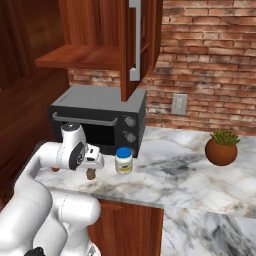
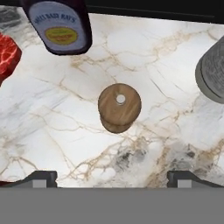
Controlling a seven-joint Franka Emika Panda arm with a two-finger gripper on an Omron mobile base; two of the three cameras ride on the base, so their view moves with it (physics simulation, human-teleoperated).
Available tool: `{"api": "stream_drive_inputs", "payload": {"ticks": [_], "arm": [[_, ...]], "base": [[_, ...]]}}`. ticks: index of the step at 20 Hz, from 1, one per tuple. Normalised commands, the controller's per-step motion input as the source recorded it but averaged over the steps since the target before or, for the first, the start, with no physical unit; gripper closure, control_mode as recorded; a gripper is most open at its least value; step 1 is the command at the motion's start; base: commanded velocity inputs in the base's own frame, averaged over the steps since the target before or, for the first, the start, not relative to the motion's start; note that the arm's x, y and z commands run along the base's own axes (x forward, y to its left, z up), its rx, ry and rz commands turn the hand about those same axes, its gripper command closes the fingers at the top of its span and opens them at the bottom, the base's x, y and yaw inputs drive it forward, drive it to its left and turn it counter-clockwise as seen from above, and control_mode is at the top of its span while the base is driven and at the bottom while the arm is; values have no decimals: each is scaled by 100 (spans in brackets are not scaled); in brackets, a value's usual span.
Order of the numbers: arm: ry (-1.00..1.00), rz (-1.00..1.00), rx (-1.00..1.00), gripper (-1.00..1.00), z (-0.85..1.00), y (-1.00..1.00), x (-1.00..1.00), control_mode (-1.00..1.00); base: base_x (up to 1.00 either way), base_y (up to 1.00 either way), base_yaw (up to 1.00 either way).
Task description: There are various items on the counter. Only move the condiments/shakers into the cabinet.
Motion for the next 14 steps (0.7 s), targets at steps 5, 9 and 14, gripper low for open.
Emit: {"api": "stream_drive_inputs", "payload": {"ticks": [5,9,14], "arm": [[-1,0,0,-100,-20,9,19,-100],[0,0,0,-100,-22,0,9,-100],[-2,0,0,-100,-20,0,10,-100]], "base": [[0,0,0],[0,0,0],[0,0,0]]}}
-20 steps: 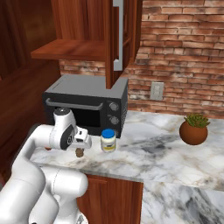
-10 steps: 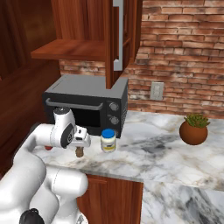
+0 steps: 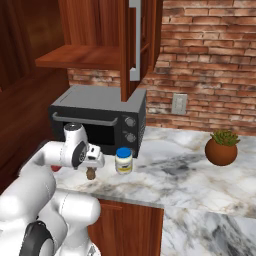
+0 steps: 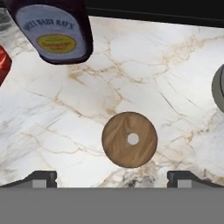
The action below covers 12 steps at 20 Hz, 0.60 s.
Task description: There are various items on the counter. Only move the condiments/shakers into the cabinet.
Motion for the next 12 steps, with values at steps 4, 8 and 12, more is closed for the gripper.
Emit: {"api": "stream_drive_inputs", "payload": {"ticks": [4,8,12], "arm": [[-3,0,0,-100,-16,0,14,-100],[-4,0,0,-100,-16,-1,11,-100],[-5,0,0,-100,-16,-3,7,-100]], "base": [[0,0,0],[0,0,0],[0,0,0]]}}
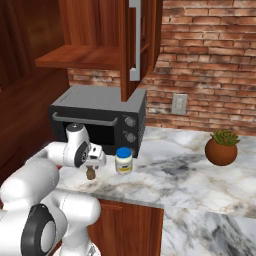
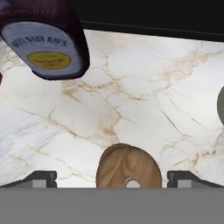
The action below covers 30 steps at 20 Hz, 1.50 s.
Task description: There are various items on the counter. Only move the condiments/shakers into the cabinet.
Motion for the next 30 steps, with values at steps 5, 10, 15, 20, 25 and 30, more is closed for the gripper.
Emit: {"api": "stream_drive_inputs", "payload": {"ticks": [5,10,15,20,25,30], "arm": [[-8,0,0,-100,-14,-9,3,-100],[-3,0,0,100,-3,-6,0,-100],[0,0,0,100,0,0,0,-100],[-9,0,0,100,13,0,-14,-100],[-32,0,0,100,88,0,-29,-100],[-41,0,0,100,100,0,-23,-100]], "base": [[0,0,0],[0,0,0],[0,0,0],[0,0,0],[0,0,0],[0,0,0]]}}
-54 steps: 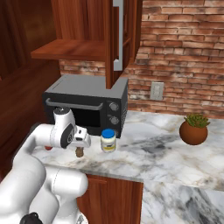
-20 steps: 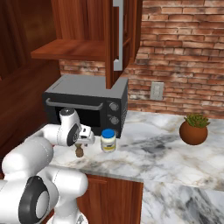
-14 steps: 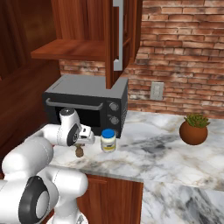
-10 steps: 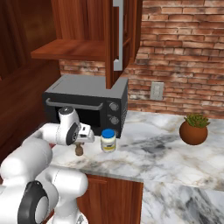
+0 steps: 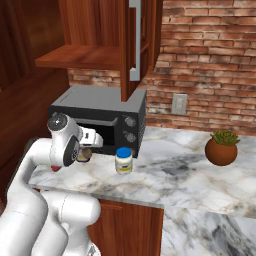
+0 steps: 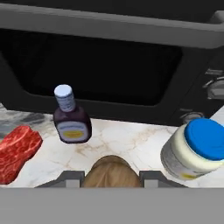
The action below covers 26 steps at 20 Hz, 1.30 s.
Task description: There are various items on the counter. Only move the condiments/shakers into the cabinet.
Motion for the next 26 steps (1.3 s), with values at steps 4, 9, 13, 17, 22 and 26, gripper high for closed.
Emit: {"api": "stream_drive_inputs", "payload": {"ticks": [4,9,13,17,22,26], "arm": [[-36,0,0,100,100,0,-13,-100],[-21,0,0,100,100,0,-8,-100],[-1,0,0,100,100,0,-23,-100],[3,1,0,100,100,0,-4,-100],[7,2,4,100,100,0,1,-100],[5,2,3,100,100,0,10,-100]], "base": [[0,0,0],[0,0,0],[0,0,0],[0,0,0],[0,0,0],[0,0,0]]}}
